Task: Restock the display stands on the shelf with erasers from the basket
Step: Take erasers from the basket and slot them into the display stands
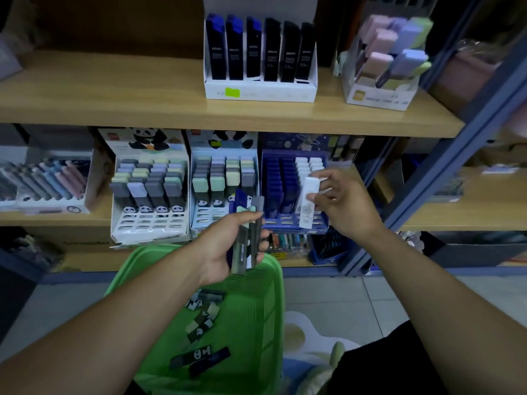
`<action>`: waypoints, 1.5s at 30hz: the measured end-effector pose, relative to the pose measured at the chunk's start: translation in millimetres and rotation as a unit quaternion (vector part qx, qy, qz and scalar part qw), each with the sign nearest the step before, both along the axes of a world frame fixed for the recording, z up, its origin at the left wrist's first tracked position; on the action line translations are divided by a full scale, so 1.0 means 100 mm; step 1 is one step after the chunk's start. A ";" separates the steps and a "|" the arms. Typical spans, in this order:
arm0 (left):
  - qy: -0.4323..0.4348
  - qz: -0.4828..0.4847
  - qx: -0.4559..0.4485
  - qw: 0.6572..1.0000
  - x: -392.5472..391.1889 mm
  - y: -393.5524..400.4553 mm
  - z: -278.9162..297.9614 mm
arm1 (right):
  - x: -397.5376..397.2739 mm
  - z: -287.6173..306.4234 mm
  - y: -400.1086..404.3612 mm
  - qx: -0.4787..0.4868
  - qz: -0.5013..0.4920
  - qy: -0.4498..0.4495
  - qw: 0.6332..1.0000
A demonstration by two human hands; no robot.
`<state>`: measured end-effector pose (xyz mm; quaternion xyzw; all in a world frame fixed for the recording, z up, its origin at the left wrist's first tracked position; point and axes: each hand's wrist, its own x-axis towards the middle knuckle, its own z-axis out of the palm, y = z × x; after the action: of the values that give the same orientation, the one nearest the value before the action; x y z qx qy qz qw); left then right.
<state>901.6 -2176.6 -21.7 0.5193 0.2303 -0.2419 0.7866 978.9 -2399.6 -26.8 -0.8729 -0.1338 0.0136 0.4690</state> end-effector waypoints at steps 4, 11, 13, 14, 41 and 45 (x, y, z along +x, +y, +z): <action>0.004 -0.006 0.003 1.000 0.01 -0.06 -0.02 | 0.02 -0.05 0.00 -0.003 -0.029 -0.062 0.998; 0.002 0.014 0.001 1.000 0.02 -0.06 -0.03 | 0.03 -0.15 -0.01 -0.031 -0.030 -0.138 0.989; 0.003 0.016 -0.001 1.000 0.02 -0.05 -0.03 | 0.03 -0.17 -0.03 -0.039 -0.019 -0.146 0.988; 0.004 0.016 -0.002 1.000 0.01 -0.05 -0.03 | 0.04 -0.16 -0.05 -0.033 -0.013 -0.141 0.989; -0.008 0.014 -0.015 1.000 -0.01 -0.12 -0.05 | 0.14 -0.16 -0.10 -0.067 -0.045 -0.163 0.983; -0.007 0.011 -0.024 1.000 0.00 -0.12 -0.05 | 0.12 -0.16 -0.08 -0.042 -0.075 -0.168 0.982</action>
<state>901.5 -2188.5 -27.1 0.4992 0.2247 -0.2348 0.8032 990.6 -2407.3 -42.8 -0.8891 -0.1439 -0.1635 0.4026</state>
